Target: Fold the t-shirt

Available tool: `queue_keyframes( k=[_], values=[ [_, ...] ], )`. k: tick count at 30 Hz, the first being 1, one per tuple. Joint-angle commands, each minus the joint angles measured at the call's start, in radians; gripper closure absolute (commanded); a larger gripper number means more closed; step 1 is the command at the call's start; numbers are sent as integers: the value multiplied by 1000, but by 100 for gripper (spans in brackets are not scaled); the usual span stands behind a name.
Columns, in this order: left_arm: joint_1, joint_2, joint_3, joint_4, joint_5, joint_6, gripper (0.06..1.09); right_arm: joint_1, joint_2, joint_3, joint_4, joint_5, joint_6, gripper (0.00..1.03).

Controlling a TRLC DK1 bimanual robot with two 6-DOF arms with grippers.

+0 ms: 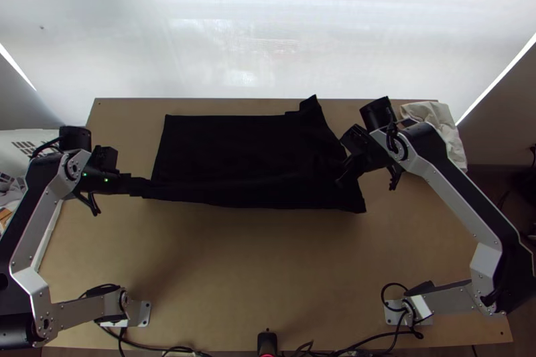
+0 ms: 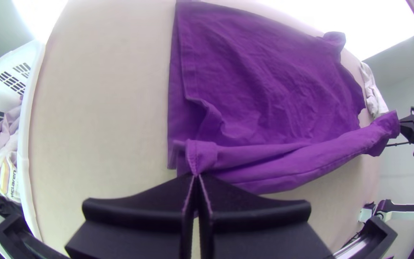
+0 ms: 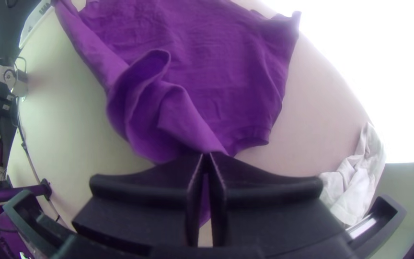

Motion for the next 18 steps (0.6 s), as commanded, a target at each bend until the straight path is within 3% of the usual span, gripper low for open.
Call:
queue_keyframes(
  k=[1, 18],
  values=[
    [-7, 46, 74, 5, 1, -8, 105, -19, 36, 53, 3, 0, -3, 100],
    [-27, -9, 408, -144, 7, -34, 105, -18, -47, 309, -41, 0, 38, 100]
  ],
)
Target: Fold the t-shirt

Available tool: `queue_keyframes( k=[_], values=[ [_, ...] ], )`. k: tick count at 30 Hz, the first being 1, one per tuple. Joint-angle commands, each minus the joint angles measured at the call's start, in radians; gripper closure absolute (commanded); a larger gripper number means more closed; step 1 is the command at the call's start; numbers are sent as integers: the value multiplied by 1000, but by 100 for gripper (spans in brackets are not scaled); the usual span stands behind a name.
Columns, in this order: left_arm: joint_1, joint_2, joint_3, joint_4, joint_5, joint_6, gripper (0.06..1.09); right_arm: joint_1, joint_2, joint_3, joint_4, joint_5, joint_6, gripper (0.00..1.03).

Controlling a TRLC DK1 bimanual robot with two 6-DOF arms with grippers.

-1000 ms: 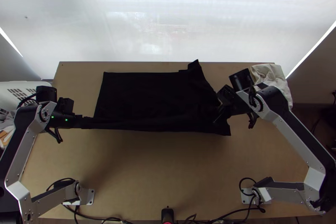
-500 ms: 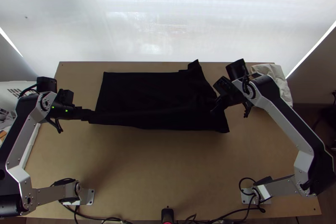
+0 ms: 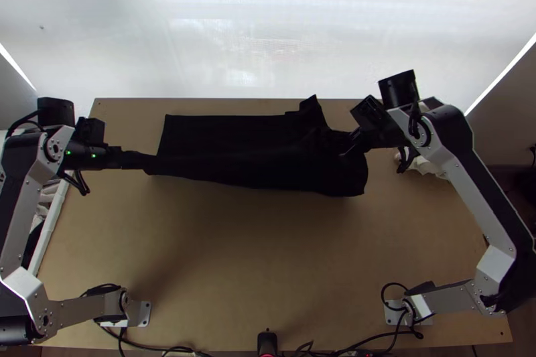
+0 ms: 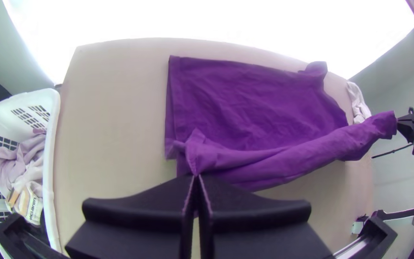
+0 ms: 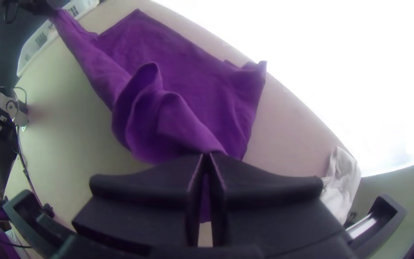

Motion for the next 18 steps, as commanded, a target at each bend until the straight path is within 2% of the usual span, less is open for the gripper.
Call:
queue_keyframes(
  k=[1, 12, 18],
  values=[
    [-2, -41, 156, -62, 3, -5, 105, 8, -69, 96, -28, 0, 20, 100],
    [-4, -172, 358, -79, 53, -2, 105, 19, -264, 153, -12, 31, 26, 100],
    [2, -232, 484, -56, 51, -13, 105, 25, -362, 141, 107, 105, -40, 100]
  ],
)
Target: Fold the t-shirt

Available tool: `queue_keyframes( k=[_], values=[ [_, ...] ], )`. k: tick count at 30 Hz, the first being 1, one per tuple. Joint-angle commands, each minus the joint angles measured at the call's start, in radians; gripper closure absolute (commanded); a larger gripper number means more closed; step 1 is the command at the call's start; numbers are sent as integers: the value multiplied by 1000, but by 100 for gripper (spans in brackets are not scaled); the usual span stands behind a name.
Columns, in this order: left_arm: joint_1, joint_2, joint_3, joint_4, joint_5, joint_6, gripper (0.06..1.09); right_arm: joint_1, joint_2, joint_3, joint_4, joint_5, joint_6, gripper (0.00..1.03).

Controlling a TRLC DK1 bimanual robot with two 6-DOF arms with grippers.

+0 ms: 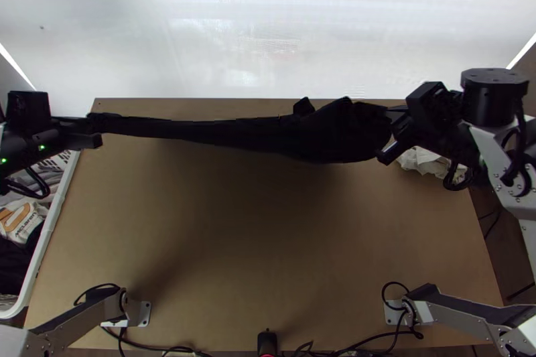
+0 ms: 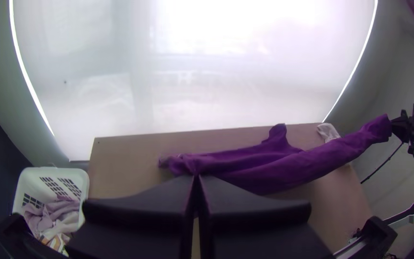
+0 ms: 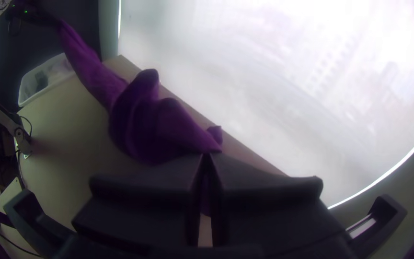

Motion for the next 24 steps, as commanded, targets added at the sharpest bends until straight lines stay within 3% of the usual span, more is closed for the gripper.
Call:
queue_keyframes(
  k=[1, 10, 18, 24],
  values=[
    [15, -70, 158, 23, 6, -10, 105, 6, -124, -9, 133, 79, -71, 100],
    [127, -96, 385, 65, 6, -44, 105, 7, -263, -85, 472, 149, -183, 100],
    [188, -127, 503, 149, 6, -96, 105, 20, -339, -89, 574, 149, -227, 100],
    [185, -145, 451, 88, 52, -113, 105, 20, -371, -114, 510, 151, -209, 100]
  ],
)
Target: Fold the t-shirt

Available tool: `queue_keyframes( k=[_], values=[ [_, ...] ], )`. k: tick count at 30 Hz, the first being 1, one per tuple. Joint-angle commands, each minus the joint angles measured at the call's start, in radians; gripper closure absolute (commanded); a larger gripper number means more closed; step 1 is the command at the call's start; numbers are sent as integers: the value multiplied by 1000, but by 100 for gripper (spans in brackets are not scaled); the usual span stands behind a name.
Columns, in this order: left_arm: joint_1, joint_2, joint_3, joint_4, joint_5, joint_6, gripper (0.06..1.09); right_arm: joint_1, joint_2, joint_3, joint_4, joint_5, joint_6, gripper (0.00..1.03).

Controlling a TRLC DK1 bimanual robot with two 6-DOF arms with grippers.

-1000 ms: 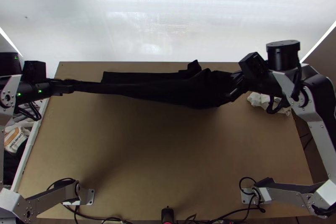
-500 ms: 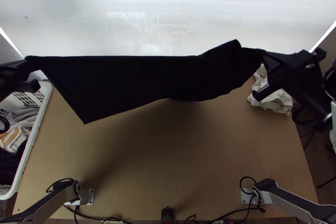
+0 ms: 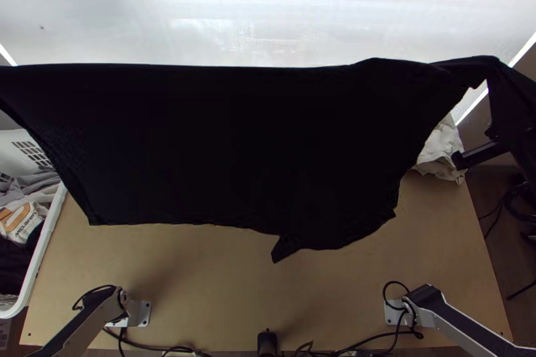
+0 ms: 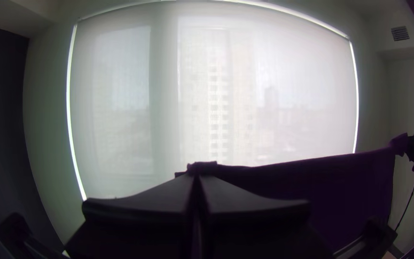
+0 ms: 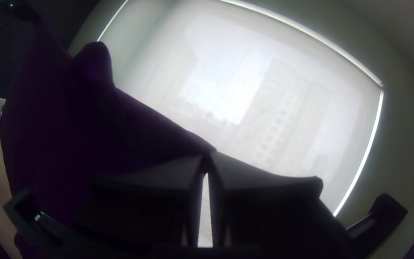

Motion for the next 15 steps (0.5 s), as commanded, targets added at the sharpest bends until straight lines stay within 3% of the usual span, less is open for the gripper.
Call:
queue_keyframes(
  k=[1, 5, 10, 15],
  values=[
    [15, -18, -40, -36, 44, -28, 105, 2, -49, -36, -31, 6, 14, 100],
    [-25, -29, -224, -79, 95, -21, 105, -1, -53, -113, -68, 15, 45, 100],
    [-114, -51, -549, -73, 95, 19, 105, -1, -53, -301, -48, 17, 56, 100],
    [-152, -44, -791, 60, 93, 39, 105, 1, -12, -469, 72, 17, 59, 100]
  ],
)
